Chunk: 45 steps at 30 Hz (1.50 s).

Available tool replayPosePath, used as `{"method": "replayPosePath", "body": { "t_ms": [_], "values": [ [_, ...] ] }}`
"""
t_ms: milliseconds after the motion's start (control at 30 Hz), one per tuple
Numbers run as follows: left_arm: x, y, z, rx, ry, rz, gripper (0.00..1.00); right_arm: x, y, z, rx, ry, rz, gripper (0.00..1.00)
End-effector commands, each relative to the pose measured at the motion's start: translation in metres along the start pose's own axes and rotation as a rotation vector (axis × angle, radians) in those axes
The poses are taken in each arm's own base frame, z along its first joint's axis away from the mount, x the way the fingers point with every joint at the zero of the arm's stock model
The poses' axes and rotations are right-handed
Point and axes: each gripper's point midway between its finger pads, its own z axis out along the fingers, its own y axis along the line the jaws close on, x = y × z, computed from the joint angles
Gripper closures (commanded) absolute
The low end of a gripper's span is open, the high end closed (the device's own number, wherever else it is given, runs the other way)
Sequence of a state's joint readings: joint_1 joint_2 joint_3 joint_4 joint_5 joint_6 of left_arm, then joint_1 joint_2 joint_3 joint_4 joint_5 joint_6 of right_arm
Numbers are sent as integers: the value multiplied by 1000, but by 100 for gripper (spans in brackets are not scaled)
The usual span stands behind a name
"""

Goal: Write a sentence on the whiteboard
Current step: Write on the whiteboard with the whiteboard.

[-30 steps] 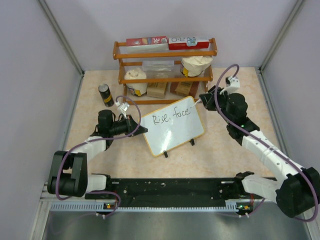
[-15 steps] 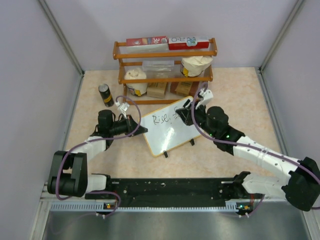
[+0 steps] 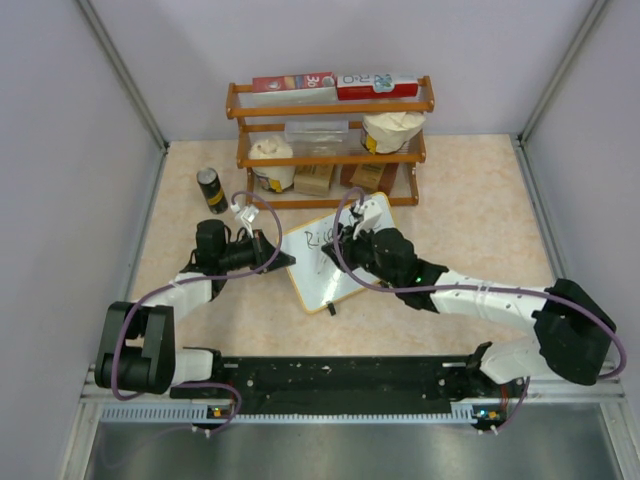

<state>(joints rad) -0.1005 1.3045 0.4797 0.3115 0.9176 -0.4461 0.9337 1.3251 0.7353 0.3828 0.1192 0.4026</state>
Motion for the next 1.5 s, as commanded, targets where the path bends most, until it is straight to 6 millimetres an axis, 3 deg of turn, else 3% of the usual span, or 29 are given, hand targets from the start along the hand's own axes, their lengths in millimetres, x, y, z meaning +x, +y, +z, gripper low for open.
{"method": "replayPosePath", "body": {
  "t_ms": [0,300,700,1167,1467],
  "values": [
    [6,44,-3,-198,-27,81,100,-31,29,12,-72,-97,15,100],
    [7,43,-4,-196,-28,81,100,-17,25,24,-43,-66,42,100],
    [6,42,-4,-195,-31,84,100,-7,5,27,49,-49,33,100],
    [6,42,-4,-195,-31,84,100,-12,-16,17,162,-71,12,100],
    [6,42,-4,-195,-31,84,100,-35,-1,10,102,-120,31,100]
  ]
}}
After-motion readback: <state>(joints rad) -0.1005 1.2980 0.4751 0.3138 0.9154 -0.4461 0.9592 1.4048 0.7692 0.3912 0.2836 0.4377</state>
